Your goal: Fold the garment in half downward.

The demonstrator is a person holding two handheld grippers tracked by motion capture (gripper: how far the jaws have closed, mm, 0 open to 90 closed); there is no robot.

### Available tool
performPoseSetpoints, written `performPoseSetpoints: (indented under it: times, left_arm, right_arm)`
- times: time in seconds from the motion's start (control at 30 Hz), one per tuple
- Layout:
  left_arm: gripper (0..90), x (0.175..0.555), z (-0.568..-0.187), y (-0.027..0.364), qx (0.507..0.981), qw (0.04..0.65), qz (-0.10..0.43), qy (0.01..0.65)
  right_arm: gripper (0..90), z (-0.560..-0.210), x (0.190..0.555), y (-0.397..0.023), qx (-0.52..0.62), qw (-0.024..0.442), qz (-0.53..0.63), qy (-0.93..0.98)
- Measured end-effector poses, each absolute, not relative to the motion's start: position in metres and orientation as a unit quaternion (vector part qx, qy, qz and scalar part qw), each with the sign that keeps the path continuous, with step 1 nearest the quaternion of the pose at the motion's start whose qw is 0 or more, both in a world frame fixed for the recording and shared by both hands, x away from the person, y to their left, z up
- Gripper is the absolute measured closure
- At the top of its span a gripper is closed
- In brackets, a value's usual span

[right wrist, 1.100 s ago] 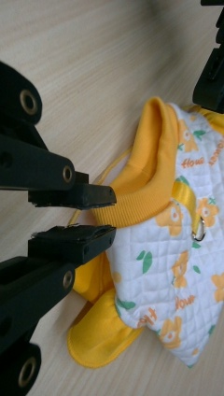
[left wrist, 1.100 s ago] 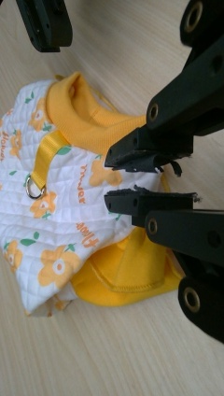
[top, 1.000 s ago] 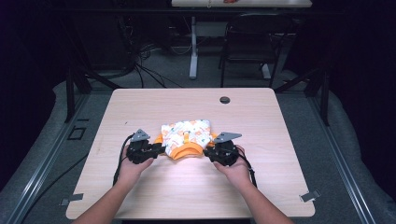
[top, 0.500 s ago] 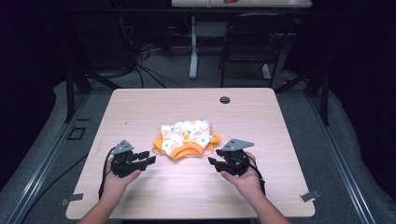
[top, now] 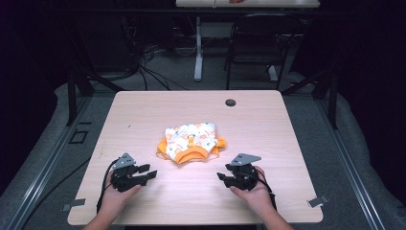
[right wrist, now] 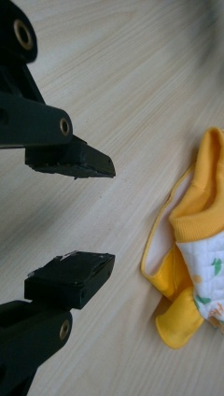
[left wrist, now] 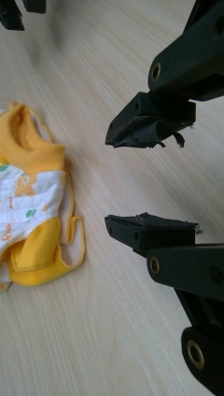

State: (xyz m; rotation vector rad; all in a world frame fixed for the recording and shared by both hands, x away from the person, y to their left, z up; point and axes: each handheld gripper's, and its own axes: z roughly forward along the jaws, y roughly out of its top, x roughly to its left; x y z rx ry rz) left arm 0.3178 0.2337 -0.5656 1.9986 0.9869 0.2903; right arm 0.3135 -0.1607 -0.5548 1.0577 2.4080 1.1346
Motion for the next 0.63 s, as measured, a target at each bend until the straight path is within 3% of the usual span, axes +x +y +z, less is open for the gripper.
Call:
performPoseSetpoints:
  times: [0.63]
  left_arm:
    - [54.1,0.315,-0.577,0.222,0.815,0.424,0.109,0.381]
  right_arm:
    - [50.1,-0.575,0.309,-0.141,0.325,0.152,0.361,0.861]
